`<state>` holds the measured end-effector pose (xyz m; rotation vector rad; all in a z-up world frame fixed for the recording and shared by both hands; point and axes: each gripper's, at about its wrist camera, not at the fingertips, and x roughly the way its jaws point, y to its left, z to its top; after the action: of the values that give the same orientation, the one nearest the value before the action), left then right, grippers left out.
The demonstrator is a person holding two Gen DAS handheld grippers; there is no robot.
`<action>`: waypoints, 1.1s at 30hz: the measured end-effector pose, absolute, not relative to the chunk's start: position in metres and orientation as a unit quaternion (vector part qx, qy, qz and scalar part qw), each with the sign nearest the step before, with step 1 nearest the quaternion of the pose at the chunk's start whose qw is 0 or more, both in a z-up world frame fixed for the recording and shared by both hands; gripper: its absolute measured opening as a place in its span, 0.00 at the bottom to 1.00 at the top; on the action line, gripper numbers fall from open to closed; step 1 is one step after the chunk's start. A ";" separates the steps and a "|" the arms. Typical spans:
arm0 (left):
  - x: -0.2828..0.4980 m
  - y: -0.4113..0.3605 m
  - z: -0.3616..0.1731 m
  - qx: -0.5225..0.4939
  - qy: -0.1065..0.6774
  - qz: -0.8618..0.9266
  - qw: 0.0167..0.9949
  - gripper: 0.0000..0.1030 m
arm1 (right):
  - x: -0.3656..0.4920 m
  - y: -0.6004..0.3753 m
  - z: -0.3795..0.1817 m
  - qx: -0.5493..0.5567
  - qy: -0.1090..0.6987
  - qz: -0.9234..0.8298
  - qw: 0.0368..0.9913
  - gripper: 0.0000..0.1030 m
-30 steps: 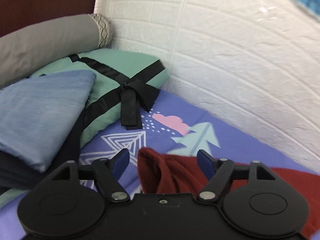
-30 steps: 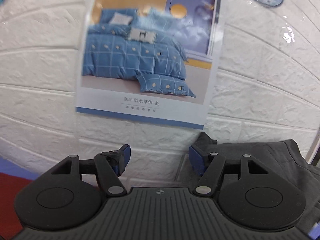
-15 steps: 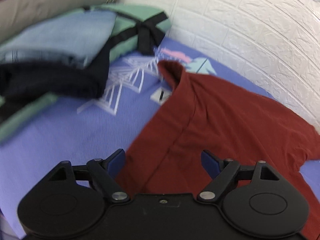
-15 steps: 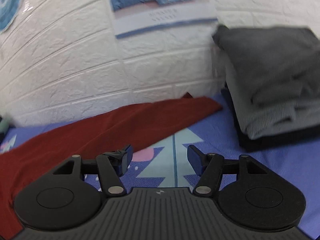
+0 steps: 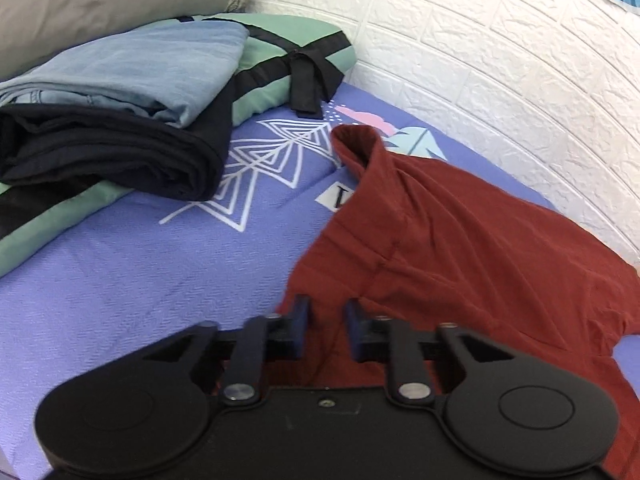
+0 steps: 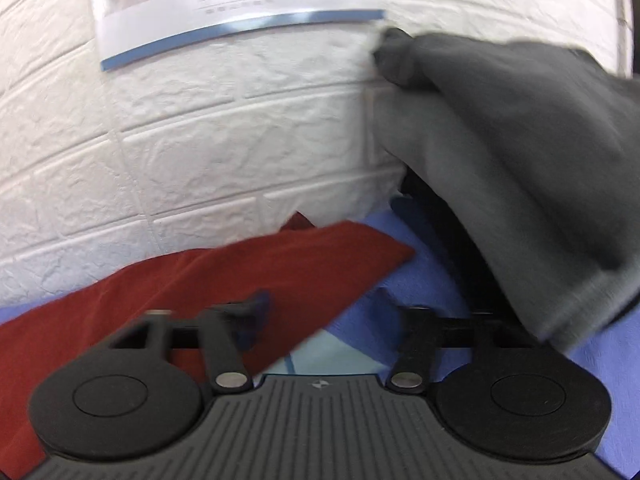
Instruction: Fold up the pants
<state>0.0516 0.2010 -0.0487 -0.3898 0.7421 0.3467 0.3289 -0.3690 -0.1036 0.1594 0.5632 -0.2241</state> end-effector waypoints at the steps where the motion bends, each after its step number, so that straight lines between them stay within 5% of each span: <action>1: 0.052 0.199 -0.049 -0.182 0.359 0.169 0.900 0.17 | 0.328 -0.371 -0.102 0.085 0.274 -0.110 0.952 0.03; 10: 0.051 0.206 -0.049 -0.206 0.351 0.174 0.897 0.09 | 0.321 -0.387 -0.102 0.054 0.247 -0.140 0.957 0.01; 15: 0.046 0.209 -0.049 -0.221 0.345 0.174 0.895 0.15 | 0.317 -0.398 -0.100 0.066 0.259 -0.105 0.958 0.19; 17: 0.045 0.209 -0.049 -0.220 0.345 0.174 0.896 0.26 | 0.310 -0.392 -0.099 0.038 0.267 -0.102 0.958 0.24; 19: 0.042 0.206 -0.046 -0.211 0.343 0.183 0.897 0.60 | 0.295 -0.386 -0.094 0.024 0.270 -0.095 0.958 0.35; 22: 0.030 0.204 -0.037 -0.202 0.329 0.196 0.902 1.00 | 0.263 -0.383 -0.081 0.031 0.261 -0.069 0.962 0.76; 23: 0.024 0.204 -0.032 -0.203 0.322 0.194 0.904 1.00 | 0.250 -0.384 -0.075 0.034 0.255 -0.062 0.964 0.87; 33: -0.035 0.189 -0.021 -0.175 0.321 0.160 0.917 1.00 | 0.078 -0.408 -0.047 0.087 0.260 0.024 0.961 0.92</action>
<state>-0.0347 0.1889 -0.0213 -0.3591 0.6614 0.3285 0.0780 -0.4080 -0.0471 0.1763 0.5267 0.0491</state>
